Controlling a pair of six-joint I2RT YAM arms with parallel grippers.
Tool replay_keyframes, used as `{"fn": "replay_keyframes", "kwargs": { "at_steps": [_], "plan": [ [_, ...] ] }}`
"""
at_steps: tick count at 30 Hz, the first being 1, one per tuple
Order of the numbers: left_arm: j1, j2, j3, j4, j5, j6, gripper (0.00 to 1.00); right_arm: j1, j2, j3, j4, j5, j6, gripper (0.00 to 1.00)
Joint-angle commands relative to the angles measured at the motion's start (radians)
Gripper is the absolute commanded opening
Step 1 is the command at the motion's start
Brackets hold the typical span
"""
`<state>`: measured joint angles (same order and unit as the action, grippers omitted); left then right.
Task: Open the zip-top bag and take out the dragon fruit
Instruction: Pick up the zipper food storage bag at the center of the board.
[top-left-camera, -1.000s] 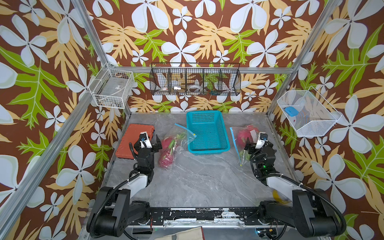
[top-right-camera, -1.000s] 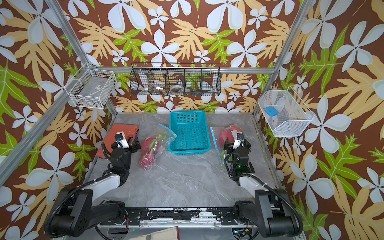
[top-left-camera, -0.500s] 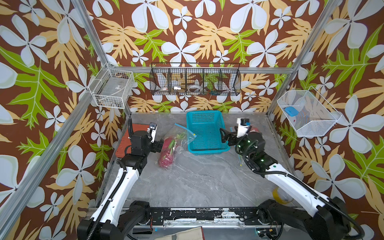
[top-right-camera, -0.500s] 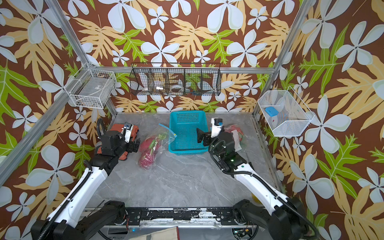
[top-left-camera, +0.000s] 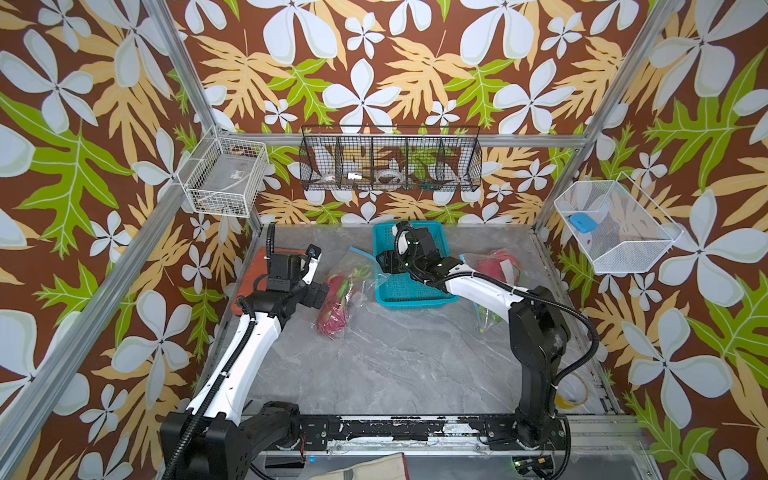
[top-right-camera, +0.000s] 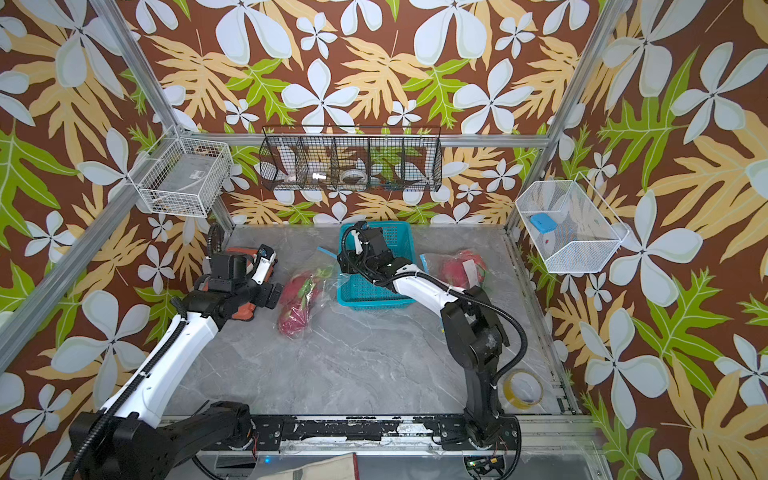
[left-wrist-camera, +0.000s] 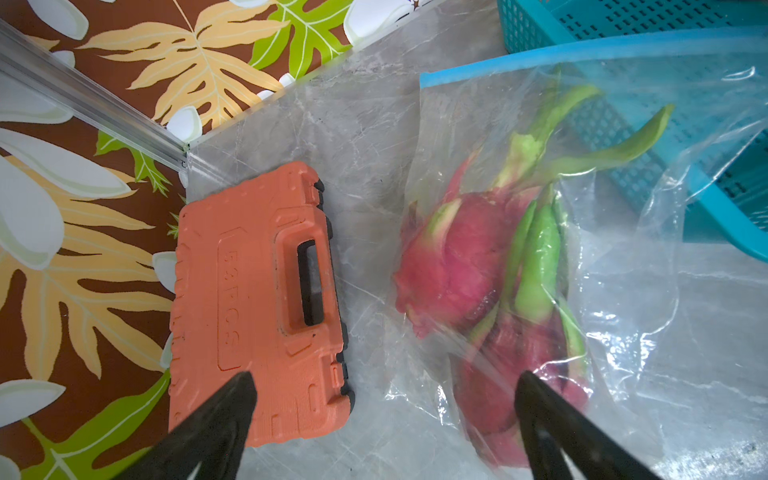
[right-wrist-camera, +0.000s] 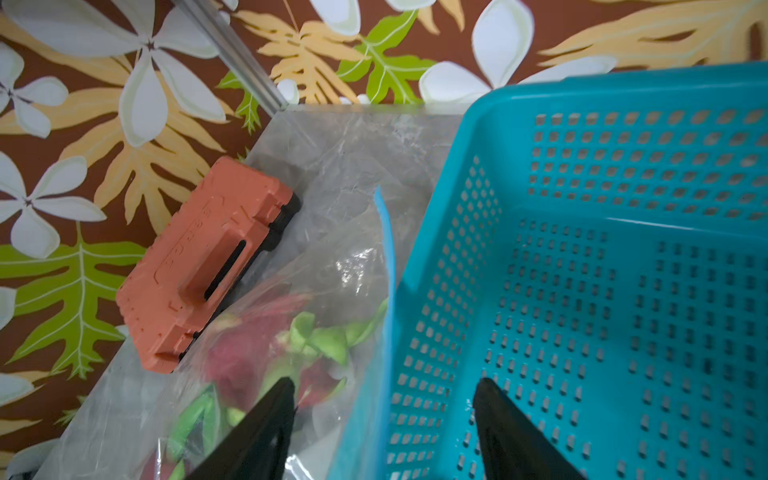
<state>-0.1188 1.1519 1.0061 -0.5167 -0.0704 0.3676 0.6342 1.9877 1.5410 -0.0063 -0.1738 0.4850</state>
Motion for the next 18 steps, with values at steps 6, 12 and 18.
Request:
{"fn": "replay_keyframes", "kwargs": {
  "at_steps": [6,12,18],
  "plan": [
    [0.000,-0.005,-0.002,-0.013,0.010,0.031,0.98,0.027,0.033,0.002,-0.005,-0.073,0.057,0.41],
    [0.000,-0.014,0.022,-0.014,0.026,0.040,0.97,0.038,0.007,-0.003,0.037,-0.089,0.067,0.07],
    [-0.001,-0.026,0.067,-0.041,0.046,0.056,0.97,0.078,-0.009,0.079,0.003,-0.092,0.043,0.00]
  ]
}}
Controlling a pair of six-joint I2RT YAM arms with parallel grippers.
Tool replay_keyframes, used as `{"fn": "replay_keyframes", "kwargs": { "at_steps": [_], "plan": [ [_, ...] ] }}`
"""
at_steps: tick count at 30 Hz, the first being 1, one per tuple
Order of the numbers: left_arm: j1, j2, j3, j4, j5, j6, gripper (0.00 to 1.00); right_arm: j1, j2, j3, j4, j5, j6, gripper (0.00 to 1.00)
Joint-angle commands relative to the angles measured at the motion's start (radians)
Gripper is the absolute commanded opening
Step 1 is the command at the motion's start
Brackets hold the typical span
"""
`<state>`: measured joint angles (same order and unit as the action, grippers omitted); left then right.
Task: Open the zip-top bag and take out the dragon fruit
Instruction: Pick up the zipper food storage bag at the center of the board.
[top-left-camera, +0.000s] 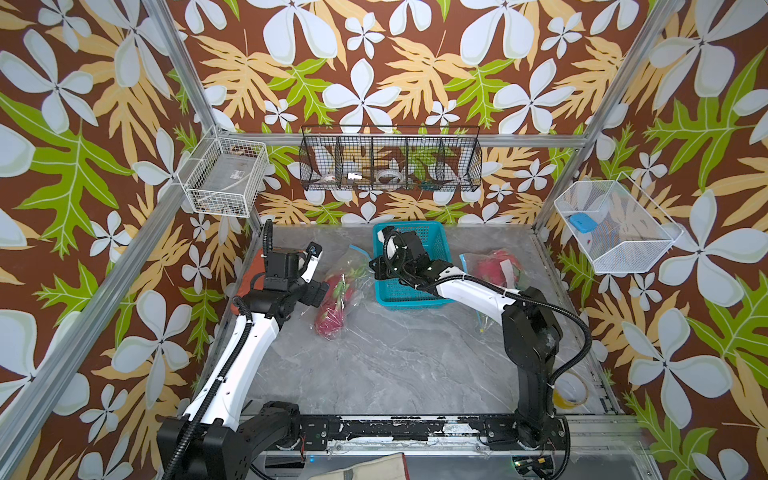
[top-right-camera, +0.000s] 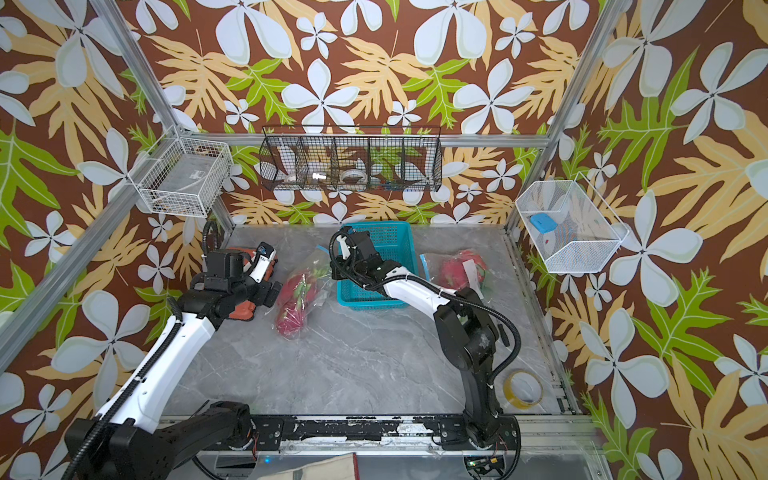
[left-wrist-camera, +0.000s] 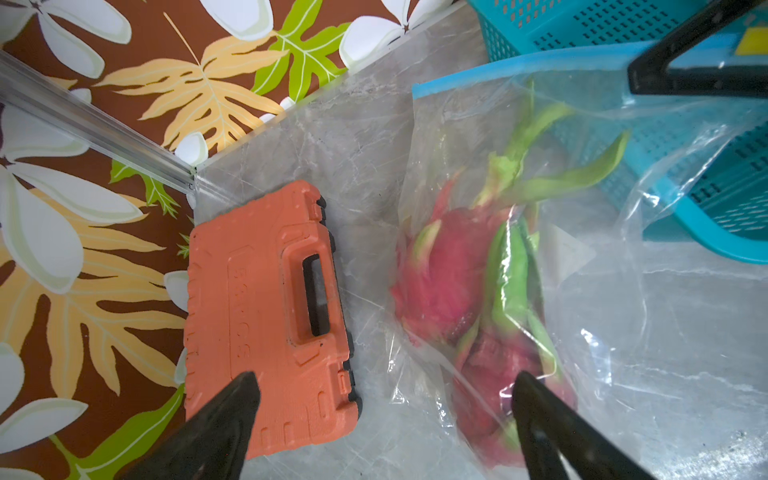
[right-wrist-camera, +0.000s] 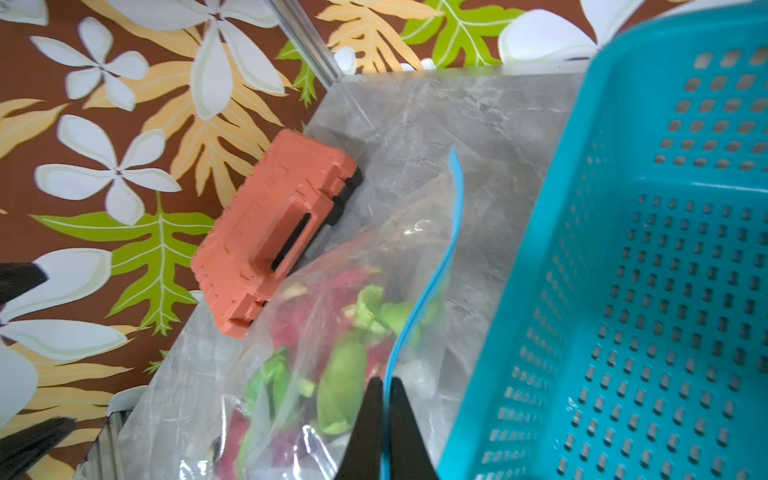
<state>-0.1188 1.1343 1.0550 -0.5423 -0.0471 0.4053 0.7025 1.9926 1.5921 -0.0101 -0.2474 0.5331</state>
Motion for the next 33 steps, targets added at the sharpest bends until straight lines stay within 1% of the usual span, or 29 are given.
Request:
{"fn": "replay_keyframes", "kwargs": {
  "at_steps": [1,5,8,13,15,19,23,25,27,31,33],
  "plan": [
    [-0.001,-0.013,0.029,-0.021,0.032,0.018,0.97,0.014,-0.022,0.035,0.012,-0.024,0.011,0.00],
    [-0.012,-0.053,0.065,-0.039,0.086,0.010,0.97,0.052,-0.072,0.033,0.063,-0.016,0.070,0.00],
    [-0.040,-0.093,0.074,-0.045,0.122,0.005,0.97,0.095,-0.102,0.036,0.087,0.007,0.138,0.00],
    [-0.100,-0.130,0.067,-0.067,0.144,-0.015,0.97,0.157,-0.124,0.028,0.104,0.127,0.340,0.00],
    [-0.106,-0.149,0.051,-0.064,0.151,-0.019,0.97,0.179,-0.129,0.020,0.115,0.179,0.432,0.00],
    [-0.107,-0.213,0.010,-0.064,0.185,0.012,0.97,0.226,-0.143,0.023,0.139,0.283,0.526,0.00],
    [-0.106,-0.299,-0.044,-0.018,0.235,0.012,0.96,0.255,-0.138,0.066,0.172,0.305,0.617,0.00],
    [-0.108,-0.333,-0.070,0.022,0.250,0.015,0.95,0.272,-0.132,0.109,0.158,0.320,0.616,0.00],
    [-0.107,-0.359,-0.101,0.081,0.237,0.021,0.94,0.292,-0.129,0.144,0.148,0.337,0.614,0.00],
    [-0.108,-0.371,-0.149,0.258,0.113,-0.005,0.87,0.315,-0.135,0.157,0.154,0.355,0.623,0.00],
    [-0.108,-0.367,-0.147,0.307,0.097,-0.027,0.84,0.325,-0.138,0.152,0.152,0.372,0.627,0.00]
  ]
}}
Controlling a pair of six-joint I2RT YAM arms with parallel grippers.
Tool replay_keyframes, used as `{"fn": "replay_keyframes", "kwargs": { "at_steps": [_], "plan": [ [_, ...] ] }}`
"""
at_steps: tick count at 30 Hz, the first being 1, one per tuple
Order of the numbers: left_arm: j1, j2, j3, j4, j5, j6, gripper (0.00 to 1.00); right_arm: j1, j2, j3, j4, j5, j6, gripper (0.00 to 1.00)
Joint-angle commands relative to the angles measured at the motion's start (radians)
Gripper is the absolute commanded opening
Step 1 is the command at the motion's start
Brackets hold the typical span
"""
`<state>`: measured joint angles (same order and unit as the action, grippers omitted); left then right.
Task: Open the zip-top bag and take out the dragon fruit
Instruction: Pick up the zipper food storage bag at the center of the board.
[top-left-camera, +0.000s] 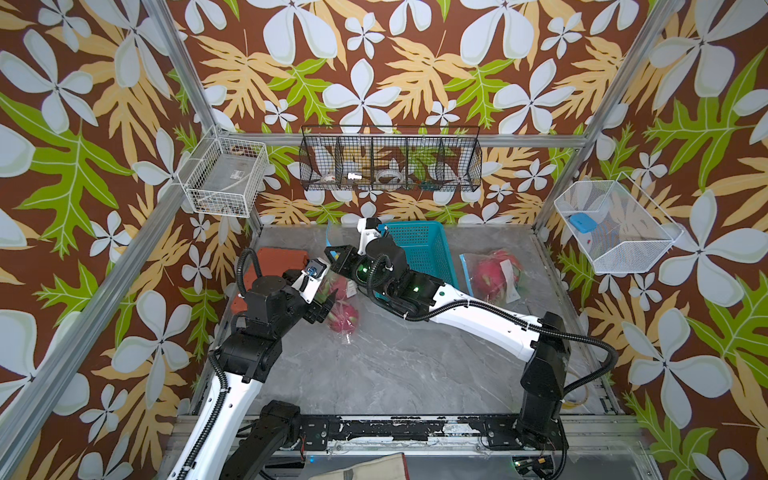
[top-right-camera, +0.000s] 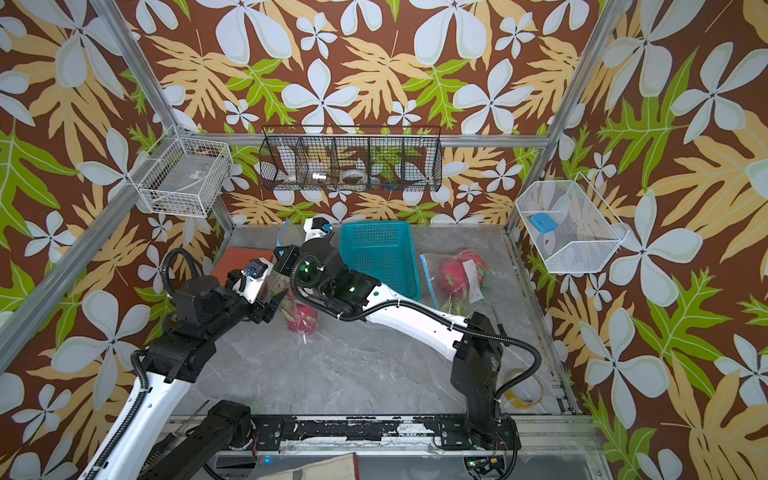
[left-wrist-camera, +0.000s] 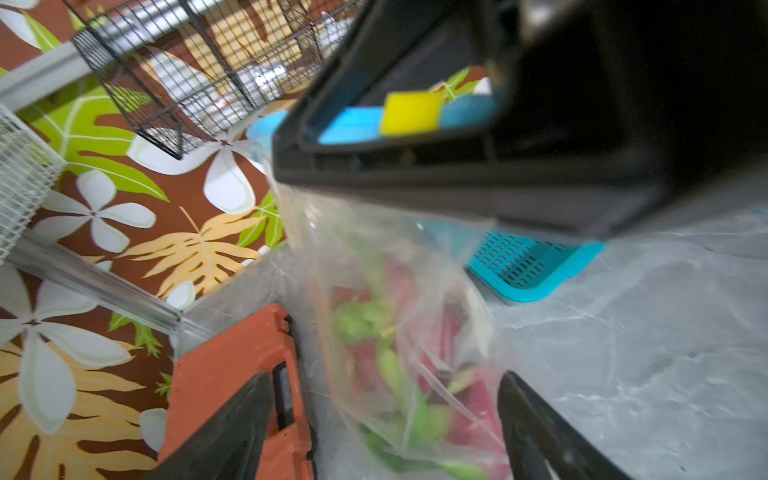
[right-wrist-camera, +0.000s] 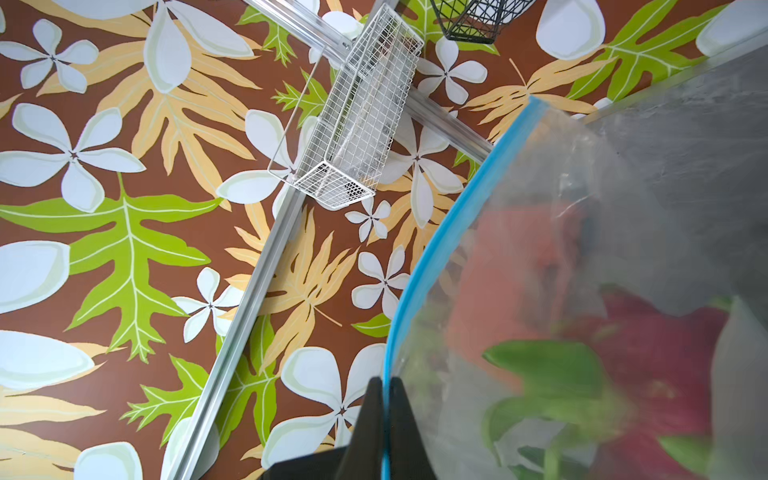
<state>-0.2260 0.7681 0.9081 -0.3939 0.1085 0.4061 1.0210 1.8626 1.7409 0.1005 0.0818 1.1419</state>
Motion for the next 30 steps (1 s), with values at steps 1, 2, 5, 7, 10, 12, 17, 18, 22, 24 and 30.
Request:
{"fn": "replay_keyframes", "kwargs": {
  "at_steps": [1,2,5,7,10,12,17,18,22,24,30],
  "plan": [
    [0.000,0.002,0.005,0.165,-0.048,-0.039,0.84,0.010,-0.009,0.000,0.038,0.053,0.020,0.00],
    [0.000,0.006,0.014,0.156,-0.020,-0.048,0.85,0.014,-0.010,-0.005,0.042,0.063,0.023,0.00],
    [-0.001,0.009,0.018,0.154,0.043,-0.085,0.85,0.015,0.008,0.000,0.048,0.051,0.034,0.00],
    [-0.001,0.010,0.007,0.159,0.058,-0.093,0.86,0.017,0.026,0.012,0.052,0.036,0.036,0.00],
    [-0.001,0.017,-0.015,0.149,0.066,-0.086,0.85,0.018,0.050,0.026,0.073,0.008,0.036,0.00],
    [-0.001,0.018,-0.031,0.155,0.053,-0.076,0.85,0.020,0.062,0.029,0.108,-0.025,0.036,0.00],
    [0.000,0.028,-0.054,0.252,-0.022,-0.082,0.67,0.033,0.063,0.023,0.154,-0.048,-0.014,0.00],
    [-0.001,0.029,-0.057,0.268,-0.030,-0.082,0.59,0.037,0.059,0.020,0.154,-0.047,-0.026,0.00],
    [0.000,0.032,-0.053,0.272,-0.028,-0.065,0.24,0.037,0.024,-0.015,0.142,-0.038,-0.069,0.07],
    [-0.001,0.031,-0.047,0.246,-0.016,-0.043,0.11,0.037,0.001,-0.037,0.133,-0.031,-0.104,0.14],
    [0.000,0.022,0.056,0.004,0.152,0.103,0.00,-0.003,-0.105,-0.107,0.136,-0.100,-0.475,0.49]
  ]
}}
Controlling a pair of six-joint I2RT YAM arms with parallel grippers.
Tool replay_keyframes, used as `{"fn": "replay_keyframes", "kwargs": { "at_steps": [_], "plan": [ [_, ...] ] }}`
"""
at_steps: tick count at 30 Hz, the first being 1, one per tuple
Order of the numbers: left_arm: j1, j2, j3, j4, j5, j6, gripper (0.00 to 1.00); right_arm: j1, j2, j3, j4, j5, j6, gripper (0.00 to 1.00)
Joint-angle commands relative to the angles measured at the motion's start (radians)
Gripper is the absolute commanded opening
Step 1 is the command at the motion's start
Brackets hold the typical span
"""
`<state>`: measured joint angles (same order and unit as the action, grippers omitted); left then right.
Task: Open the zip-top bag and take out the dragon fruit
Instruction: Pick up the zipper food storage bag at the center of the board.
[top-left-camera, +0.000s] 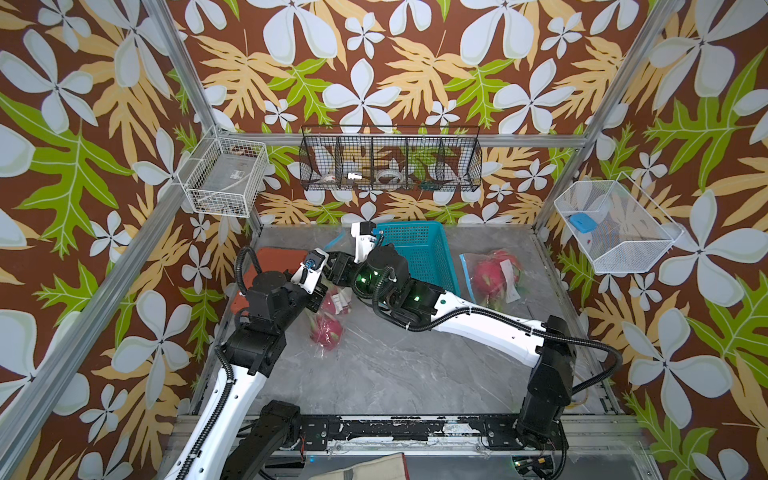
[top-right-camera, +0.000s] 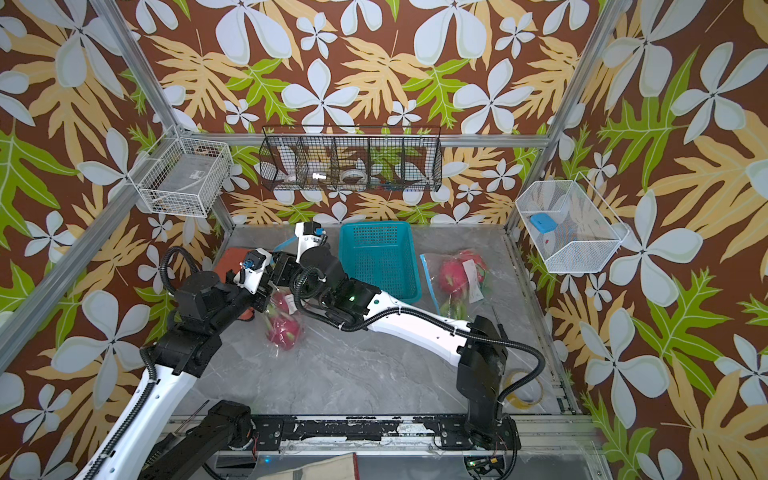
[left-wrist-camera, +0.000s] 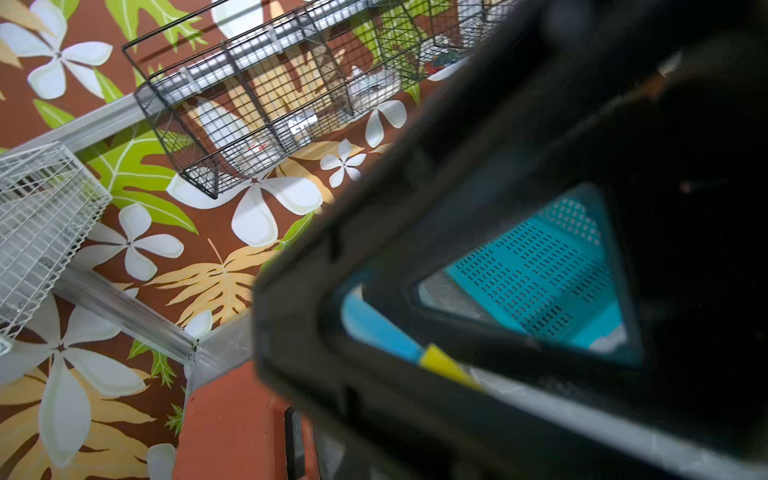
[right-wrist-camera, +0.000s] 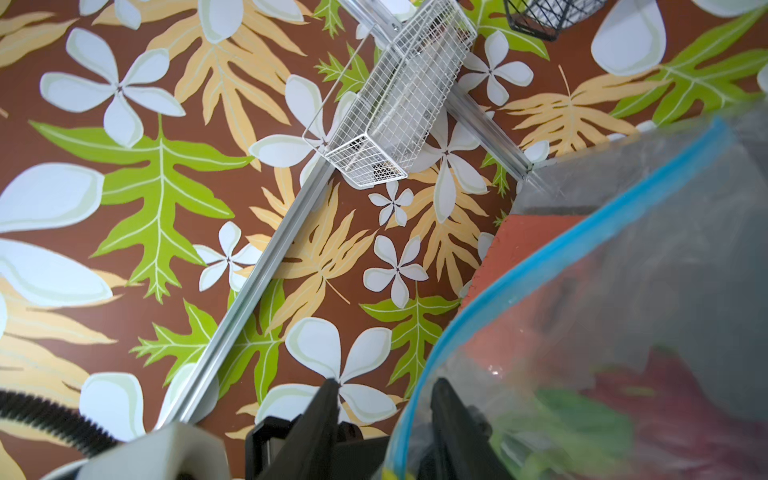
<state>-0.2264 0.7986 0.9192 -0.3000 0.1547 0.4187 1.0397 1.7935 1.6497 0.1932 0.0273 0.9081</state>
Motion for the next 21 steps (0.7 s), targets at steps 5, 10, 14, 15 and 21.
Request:
{"fn": "replay_keyframes", "kwargs": {
  "at_steps": [5,10,14,15,21],
  "plan": [
    [0.000,-0.009,0.192,-0.371,0.299,0.215,0.00,-0.155,-0.130,-0.031,-0.215,-0.564,-0.797,0.59],
    [-0.001,0.027,0.295,-0.576,0.447,0.286,0.00,-0.190,-0.299,-0.228,-0.361,-0.680,-1.244,0.67],
    [-0.001,0.043,0.307,-0.639,0.522,0.348,0.00,-0.211,-0.349,-0.327,-0.240,-0.770,-1.254,0.68],
    [0.000,0.049,0.312,-0.657,0.536,0.366,0.00,-0.211,-0.340,-0.320,-0.247,-0.784,-1.259,0.68],
    [0.000,0.102,0.360,-0.755,0.566,0.439,0.00,-0.213,-0.278,-0.242,-0.343,-0.815,-1.333,0.67]
  ]
}}
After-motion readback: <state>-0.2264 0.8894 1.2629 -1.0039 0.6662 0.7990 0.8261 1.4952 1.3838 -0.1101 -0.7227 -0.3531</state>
